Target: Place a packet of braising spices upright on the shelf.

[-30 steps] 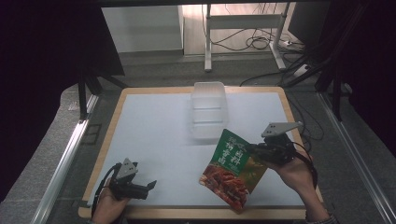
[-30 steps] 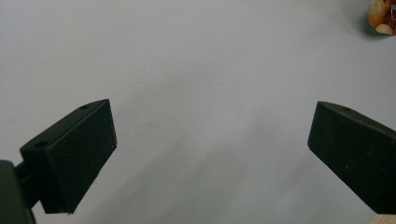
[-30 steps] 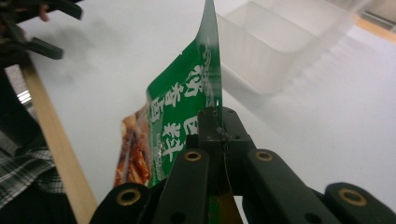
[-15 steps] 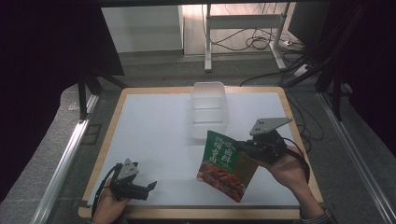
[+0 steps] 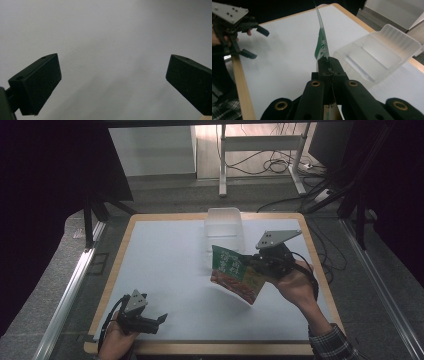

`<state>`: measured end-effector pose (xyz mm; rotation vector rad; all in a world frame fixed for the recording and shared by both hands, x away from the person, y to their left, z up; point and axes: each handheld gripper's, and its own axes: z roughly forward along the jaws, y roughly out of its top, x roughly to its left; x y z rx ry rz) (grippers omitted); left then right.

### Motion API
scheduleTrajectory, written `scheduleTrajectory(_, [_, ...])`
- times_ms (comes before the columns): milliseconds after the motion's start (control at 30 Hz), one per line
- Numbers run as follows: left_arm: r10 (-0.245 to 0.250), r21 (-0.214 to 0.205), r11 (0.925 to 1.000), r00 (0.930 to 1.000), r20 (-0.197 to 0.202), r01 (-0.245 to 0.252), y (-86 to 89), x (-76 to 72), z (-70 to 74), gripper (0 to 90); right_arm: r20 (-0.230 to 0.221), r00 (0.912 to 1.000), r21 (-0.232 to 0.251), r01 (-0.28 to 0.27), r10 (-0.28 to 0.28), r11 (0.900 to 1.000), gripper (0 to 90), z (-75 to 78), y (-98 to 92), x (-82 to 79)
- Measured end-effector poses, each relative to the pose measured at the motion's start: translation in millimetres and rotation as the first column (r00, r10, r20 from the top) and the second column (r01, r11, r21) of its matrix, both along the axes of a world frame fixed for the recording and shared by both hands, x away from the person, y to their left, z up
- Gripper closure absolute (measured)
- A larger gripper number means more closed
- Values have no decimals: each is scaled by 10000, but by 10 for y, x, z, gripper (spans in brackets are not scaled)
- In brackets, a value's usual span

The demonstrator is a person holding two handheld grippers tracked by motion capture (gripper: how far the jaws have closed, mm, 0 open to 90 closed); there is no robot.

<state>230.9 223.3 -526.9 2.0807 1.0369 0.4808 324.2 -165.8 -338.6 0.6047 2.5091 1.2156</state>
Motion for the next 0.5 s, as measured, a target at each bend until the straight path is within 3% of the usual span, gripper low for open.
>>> scheduleTrajectory(300, [-27,33,10000,10000,6,27,3,1,-1,0,-327,9993,619,-173,193,9979,888,63,100,180])
scheduleTrajectory(500, [-48,60,10000,10000,12,48,-2,0,-2,0,-175,9994,682,-278,291,9973,888,101,257,276])
